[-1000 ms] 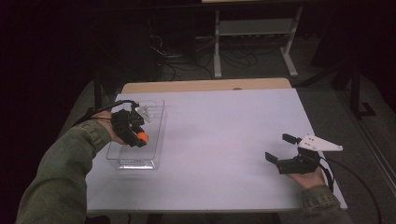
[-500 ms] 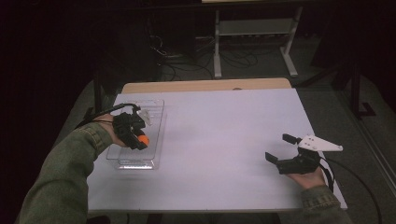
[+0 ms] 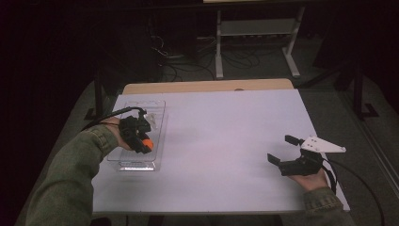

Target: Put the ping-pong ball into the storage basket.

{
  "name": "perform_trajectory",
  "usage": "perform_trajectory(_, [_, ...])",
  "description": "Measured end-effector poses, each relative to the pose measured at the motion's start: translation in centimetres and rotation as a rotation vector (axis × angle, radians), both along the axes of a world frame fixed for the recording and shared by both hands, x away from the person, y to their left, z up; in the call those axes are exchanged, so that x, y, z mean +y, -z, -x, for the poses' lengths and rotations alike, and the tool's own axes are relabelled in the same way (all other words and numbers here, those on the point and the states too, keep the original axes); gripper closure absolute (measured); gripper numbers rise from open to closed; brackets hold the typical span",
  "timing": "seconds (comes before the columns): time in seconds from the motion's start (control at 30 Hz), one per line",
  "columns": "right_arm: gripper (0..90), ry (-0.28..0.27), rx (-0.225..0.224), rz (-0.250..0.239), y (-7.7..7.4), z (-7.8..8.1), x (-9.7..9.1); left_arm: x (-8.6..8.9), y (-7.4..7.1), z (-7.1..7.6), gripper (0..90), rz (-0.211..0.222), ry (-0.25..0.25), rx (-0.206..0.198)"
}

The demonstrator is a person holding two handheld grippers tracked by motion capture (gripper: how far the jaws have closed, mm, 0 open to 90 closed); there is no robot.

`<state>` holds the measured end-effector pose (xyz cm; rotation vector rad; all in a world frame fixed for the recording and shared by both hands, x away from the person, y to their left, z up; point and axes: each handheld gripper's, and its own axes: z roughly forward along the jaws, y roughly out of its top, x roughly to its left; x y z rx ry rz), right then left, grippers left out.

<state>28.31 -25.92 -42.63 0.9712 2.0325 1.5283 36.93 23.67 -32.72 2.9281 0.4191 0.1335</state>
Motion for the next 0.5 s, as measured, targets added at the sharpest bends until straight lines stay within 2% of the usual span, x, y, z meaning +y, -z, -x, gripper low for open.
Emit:
perform_trajectory(0.13, [0.0, -0.001, 0.0, 0.0, 0.0, 0.0, 0.0, 0.0, 0.4, 0.0, 50.2, -0.013, 0.001, -0.001])
perform_trajectory(0.5, [0.0, 0.001, 0.004, 0.0, 0.0, 0.0, 0.0, 0.0, 1.5, -0.2, 50.2, -0.016, 0.0, 0.017])
